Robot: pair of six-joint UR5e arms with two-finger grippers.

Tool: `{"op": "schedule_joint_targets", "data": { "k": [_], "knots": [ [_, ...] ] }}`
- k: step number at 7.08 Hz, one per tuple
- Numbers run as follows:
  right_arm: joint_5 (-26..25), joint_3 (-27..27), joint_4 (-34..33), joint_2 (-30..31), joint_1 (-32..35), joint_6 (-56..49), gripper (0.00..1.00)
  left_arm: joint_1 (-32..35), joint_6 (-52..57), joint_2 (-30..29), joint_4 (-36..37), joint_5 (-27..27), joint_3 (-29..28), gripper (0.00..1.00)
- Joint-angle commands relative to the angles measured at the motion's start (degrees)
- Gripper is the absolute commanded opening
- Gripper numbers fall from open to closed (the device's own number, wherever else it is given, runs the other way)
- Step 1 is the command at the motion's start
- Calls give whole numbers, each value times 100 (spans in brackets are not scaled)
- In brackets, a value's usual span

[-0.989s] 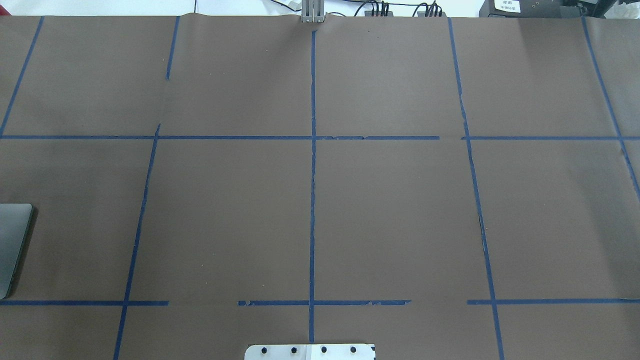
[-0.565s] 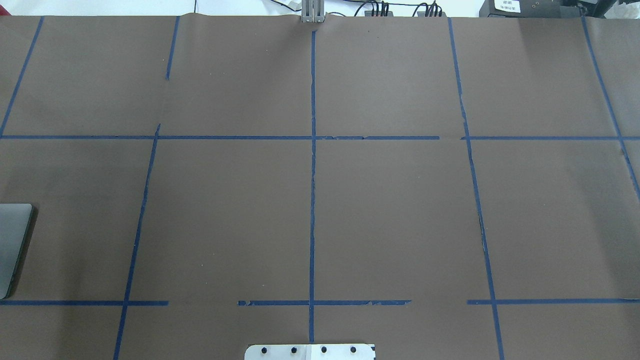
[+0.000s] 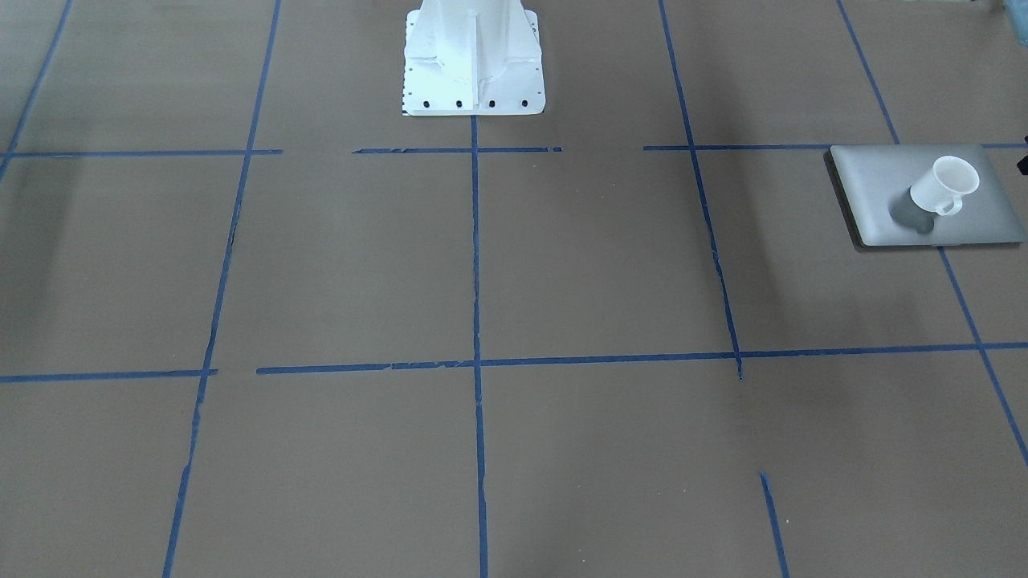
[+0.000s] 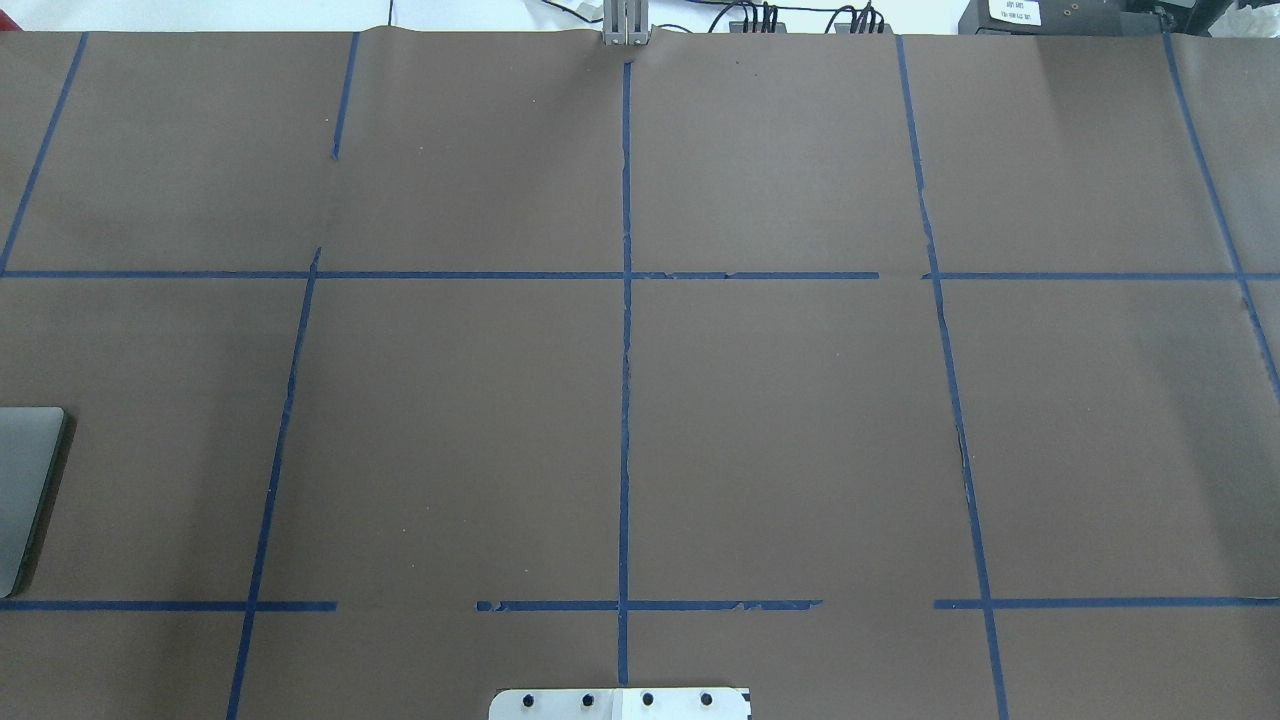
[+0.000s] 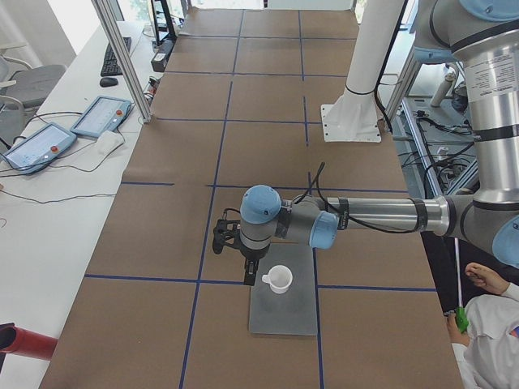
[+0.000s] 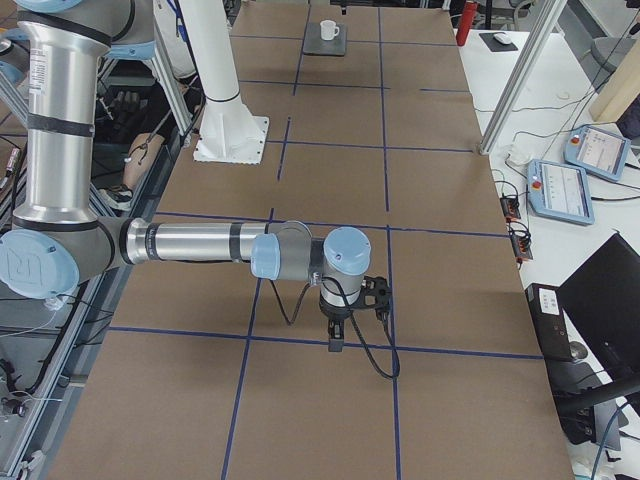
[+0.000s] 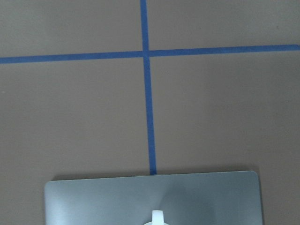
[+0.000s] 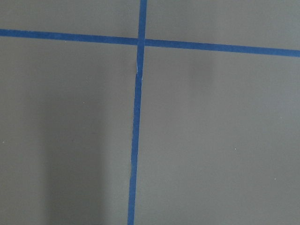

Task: Place cup on laptop
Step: 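Lower the held mug with the left gripper toward the laptop lid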

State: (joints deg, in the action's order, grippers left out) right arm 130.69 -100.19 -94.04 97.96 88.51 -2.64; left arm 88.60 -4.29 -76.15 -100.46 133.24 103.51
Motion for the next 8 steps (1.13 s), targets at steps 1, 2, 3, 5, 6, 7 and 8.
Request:
{"op": "schedule_joint_targets", "data": {
  "k": [1,2,3,5,6,7,8],
  "knots": [
    [0,0,0,3,0,0,100,246,271,-14,334,235,20,100],
    [0,0,9,3,0,0,100,246,192,-23,334,481,-50,100],
    [0,0,0,3,0,0,100,246,130,-31,325,527,-51,100],
    [0,0,9,-5,0,0,100,246,173,12,299,483,-59,100],
    [0,0,0,-5,0,0,100,246,174,30,281,483,-68,100],
    [0,0,0,-5,0,0,100,246,182,39,264,527,-68,100],
    [0,0,9,-5,0,0,100,246,182,56,255,536,-77,100]
  ]
}}
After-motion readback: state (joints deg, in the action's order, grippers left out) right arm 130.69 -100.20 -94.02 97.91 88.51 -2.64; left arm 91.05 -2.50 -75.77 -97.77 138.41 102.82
